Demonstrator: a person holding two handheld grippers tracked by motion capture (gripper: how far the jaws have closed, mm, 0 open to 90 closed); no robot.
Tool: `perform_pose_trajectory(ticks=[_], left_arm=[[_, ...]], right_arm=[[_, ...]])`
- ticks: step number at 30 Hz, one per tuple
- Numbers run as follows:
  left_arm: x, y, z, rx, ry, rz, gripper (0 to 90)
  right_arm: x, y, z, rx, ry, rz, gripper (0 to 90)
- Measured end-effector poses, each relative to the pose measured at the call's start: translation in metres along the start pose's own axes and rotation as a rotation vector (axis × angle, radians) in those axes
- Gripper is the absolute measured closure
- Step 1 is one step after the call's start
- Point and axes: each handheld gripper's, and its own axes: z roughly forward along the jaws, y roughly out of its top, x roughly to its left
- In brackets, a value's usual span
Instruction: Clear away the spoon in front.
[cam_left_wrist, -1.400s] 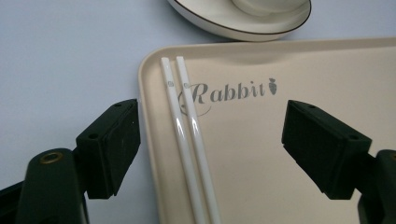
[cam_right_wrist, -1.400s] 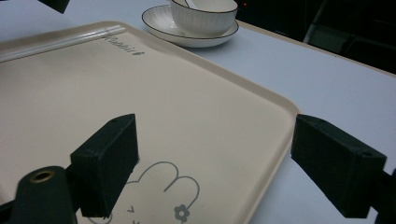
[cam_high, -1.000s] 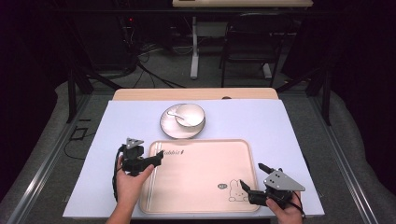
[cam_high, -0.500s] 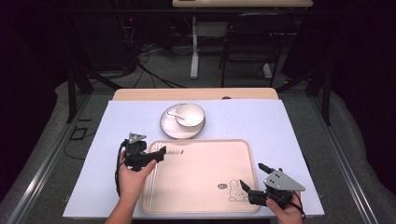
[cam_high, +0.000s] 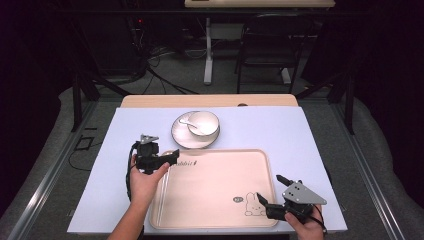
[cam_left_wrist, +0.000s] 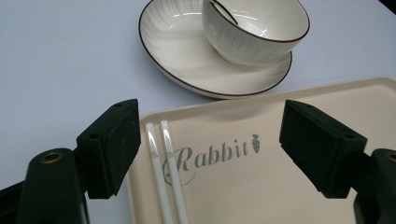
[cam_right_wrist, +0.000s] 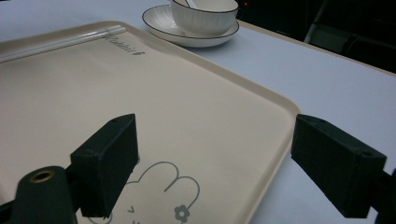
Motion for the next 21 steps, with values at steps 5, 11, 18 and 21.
perform_pose_trajectory(ticks=[5,11,18,21], left_arm=[[-0.001,0.006,0.003,-0.001,0.001,-0.001,20.6],[-0.001,0.014,0.005,0.003,-0.002,0.0,20.6],[-0.002,0.021,0.007,-0.014,-0.006,-0.003,20.6],[-0.003,0.024,0.008,-0.019,-0.017,-0.003,20.6]], right_arm=[[0.0,0.0,0.0,-0.002,-0.001,0.001,14.6],[0.0,0.0,0.0,-0.001,0.0,0.001,14.5],[0.0,0.0,0.0,0.0,0.0,0.004,14.6],[0.0,0.0,0.0,0.002,0.001,0.002,14.6]])
